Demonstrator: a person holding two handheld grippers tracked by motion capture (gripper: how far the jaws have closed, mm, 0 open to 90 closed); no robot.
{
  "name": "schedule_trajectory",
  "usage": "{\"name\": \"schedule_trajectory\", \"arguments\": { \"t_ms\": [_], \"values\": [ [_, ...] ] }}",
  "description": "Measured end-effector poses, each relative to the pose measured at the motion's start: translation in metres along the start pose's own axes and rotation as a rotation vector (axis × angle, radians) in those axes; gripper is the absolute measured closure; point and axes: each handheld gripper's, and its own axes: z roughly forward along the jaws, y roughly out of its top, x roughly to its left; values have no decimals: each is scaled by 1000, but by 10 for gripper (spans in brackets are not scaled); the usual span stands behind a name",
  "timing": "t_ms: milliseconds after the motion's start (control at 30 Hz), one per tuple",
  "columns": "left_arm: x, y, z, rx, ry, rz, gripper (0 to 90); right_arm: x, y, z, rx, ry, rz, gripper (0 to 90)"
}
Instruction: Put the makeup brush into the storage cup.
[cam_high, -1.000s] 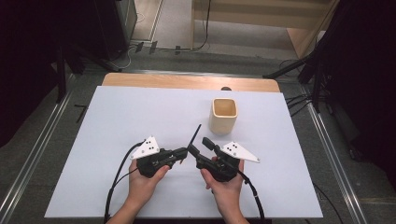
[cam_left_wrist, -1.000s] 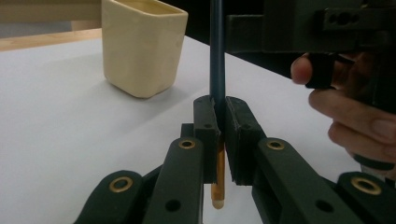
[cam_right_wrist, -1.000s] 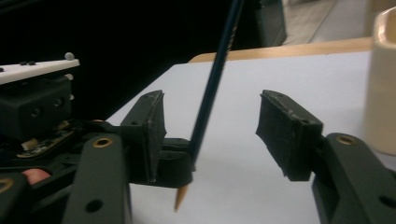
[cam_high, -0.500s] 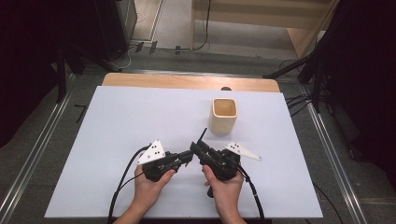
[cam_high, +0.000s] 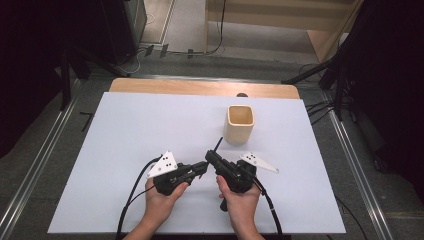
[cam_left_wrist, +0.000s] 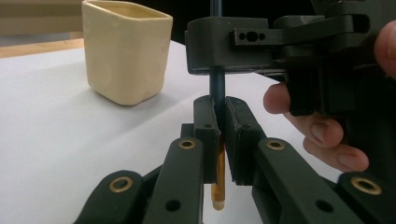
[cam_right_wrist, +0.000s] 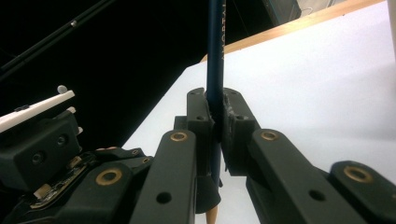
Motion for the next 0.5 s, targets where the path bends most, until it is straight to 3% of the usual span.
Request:
{"name": "schedule_trajectory", "arguments": {
  "t_ms": [67, 100, 133, 200, 267, 433, 500],
  "values": [
    [2, 0, 1, 3, -11, -14, 835, 0, 1, -1, 2, 0, -10, 848],
    [1, -1, 1, 4, -11, -16, 790, 0, 0, -1, -3, -5, -26, 848],
    [2, -1, 1, 11, -1, -12, 666, 0, 1, -2, -10, -18, -51, 849],
    [2, 0, 0, 8, 2, -7, 660, 0, 2, -2, -12, -23, -60, 849],
    [5, 1, -6, 5, 6, -7, 617, -2, 4, -5, -26, -57, -121, 849],
    [11, 8, -13, 2, 21, -19, 600, -4, 5, -7, -24, -94, -193, 849],
    [13, 12, -16, 7, 30, -21, 586, -5, 5, -6, -12, -119, -252, 849]
  ]
}}
